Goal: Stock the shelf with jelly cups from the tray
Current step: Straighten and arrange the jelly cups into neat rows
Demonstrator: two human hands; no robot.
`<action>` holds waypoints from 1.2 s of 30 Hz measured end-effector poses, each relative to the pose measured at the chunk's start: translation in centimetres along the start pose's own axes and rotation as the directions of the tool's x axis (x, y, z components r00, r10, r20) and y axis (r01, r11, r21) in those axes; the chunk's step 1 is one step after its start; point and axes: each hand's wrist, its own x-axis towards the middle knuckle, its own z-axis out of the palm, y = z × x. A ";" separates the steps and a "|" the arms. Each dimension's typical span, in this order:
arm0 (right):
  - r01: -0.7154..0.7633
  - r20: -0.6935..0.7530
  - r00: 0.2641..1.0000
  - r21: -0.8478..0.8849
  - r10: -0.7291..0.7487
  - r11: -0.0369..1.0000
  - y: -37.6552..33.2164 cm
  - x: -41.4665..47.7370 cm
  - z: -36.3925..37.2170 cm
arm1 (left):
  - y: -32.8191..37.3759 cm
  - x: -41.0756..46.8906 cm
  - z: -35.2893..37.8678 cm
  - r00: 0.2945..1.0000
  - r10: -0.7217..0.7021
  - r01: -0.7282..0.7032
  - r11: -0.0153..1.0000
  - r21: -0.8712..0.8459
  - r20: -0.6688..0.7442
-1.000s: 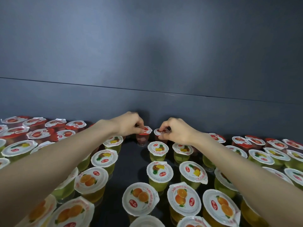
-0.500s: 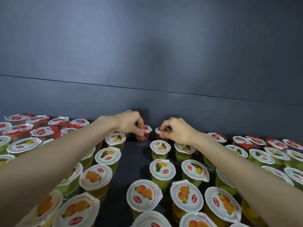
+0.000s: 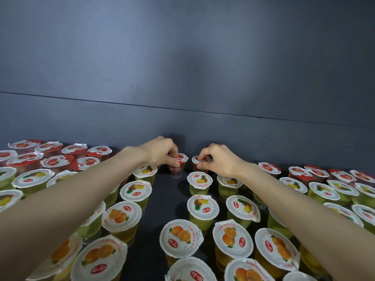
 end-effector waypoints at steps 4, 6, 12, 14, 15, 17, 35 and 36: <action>0.002 0.005 1.000 0.003 -0.002 1.000 -0.1 -0.1 0.0 | 0.1 -0.1 0.2 1.000 0.016 -0.015 0.999 0.040 -0.015; 0.002 0.008 1.000 0.003 -0.002 1.000 -0.1 -0.1 0.0 | 0.1 -0.2 0.3 1.000 0.012 -0.011 0.998 0.054 -0.013; 0.002 0.032 0.999 -0.065 0.000 0.998 -0.3 -0.3 -0.3 | 0.7 -0.7 -0.2 0.999 0.019 -0.025 0.984 0.176 0.039; -0.007 0.019 1.000 -0.076 0.008 0.997 -0.3 -0.7 -0.8 | 1.1 -1.1 -0.5 0.999 0.039 -0.043 0.980 0.194 0.023; -0.014 -0.003 1.000 -0.080 0.014 0.997 -0.3 -1.0 -1.1 | 1.3 -1.4 -0.6 0.998 0.064 -0.064 0.983 0.173 0.006; -0.030 -0.051 0.998 -0.097 0.025 0.995 -0.3 -1.9 -1.7 | 2.1 -1.9 -0.8 0.992 0.119 -0.115 0.988 0.102 -0.031; -0.089 0.077 0.993 -0.053 0.093 0.995 0.1 -6.8 -2.3 | 7.0 -3.5 0.8 0.972 0.186 -0.168 0.977 -0.130 0.141; -0.086 0.080 0.993 -0.052 0.090 0.995 0.0 -6.7 -2.3 | 6.9 -3.5 0.7 0.972 0.183 -0.163 0.977 -0.137 0.148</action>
